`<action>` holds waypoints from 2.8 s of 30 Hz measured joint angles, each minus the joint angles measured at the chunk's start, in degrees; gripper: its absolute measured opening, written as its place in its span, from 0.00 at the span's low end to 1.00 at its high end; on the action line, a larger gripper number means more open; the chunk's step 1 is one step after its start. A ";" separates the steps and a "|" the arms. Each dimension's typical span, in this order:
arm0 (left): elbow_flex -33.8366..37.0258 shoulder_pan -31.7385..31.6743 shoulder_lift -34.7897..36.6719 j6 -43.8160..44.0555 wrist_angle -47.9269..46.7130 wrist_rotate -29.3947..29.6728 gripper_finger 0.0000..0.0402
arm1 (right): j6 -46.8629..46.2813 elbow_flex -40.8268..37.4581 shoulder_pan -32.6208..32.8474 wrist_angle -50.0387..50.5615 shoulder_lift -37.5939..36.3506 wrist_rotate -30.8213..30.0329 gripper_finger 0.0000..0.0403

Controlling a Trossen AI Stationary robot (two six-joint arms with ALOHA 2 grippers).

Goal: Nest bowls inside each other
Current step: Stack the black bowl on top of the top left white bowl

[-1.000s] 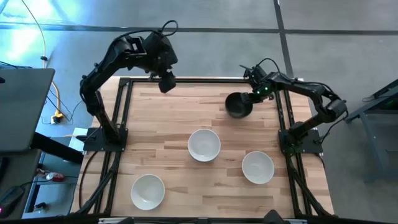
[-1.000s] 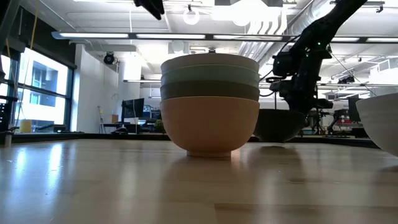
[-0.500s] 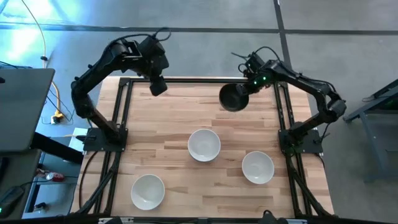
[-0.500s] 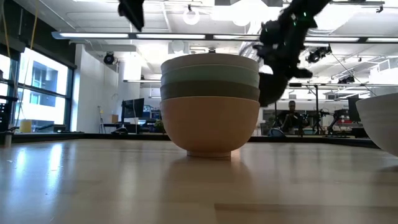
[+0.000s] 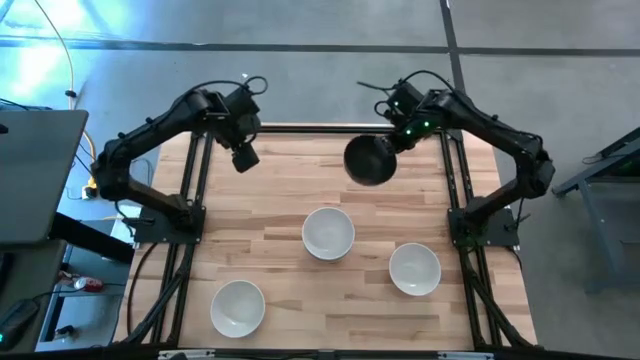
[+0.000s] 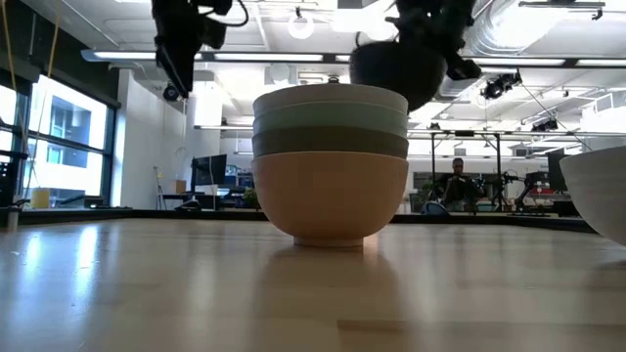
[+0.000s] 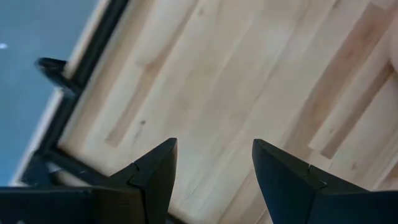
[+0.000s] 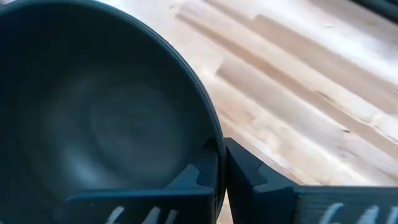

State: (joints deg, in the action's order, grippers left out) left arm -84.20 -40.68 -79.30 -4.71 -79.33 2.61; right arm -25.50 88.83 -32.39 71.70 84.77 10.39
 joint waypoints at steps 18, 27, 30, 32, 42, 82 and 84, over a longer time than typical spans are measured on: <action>7.63 0.19 7.04 0.10 2.96 -1.11 0.50 | -4.28 0.38 18.51 -4.76 5.02 0.80 0.00; 7.63 0.19 9.44 1.66 2.90 -1.11 0.50 | -4.09 16.82 23.13 1.93 16.73 -0.49 0.00; 7.63 0.19 9.89 2.14 2.88 -1.11 0.50 | -2.74 26.72 23.78 8.00 21.59 -3.00 0.00; 7.63 0.19 10.35 2.21 2.88 -1.11 0.50 | -2.48 32.89 24.10 12.41 24.81 -4.41 0.00; 7.63 0.19 13.02 2.49 2.88 -0.45 0.50 | -1.48 45.01 27.43 18.08 35.12 -3.63 0.00; 7.63 0.19 14.74 2.67 2.95 -0.44 0.50 | -1.88 39.43 30.89 18.15 35.06 -9.04 0.00; 7.63 0.21 14.72 2.93 2.95 -0.46 0.50 | -1.72 36.33 30.89 18.22 35.13 -8.45 0.00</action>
State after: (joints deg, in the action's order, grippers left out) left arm -76.58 -40.48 -64.58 -1.78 -76.38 2.15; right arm -27.22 125.16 -1.50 89.92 119.90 1.94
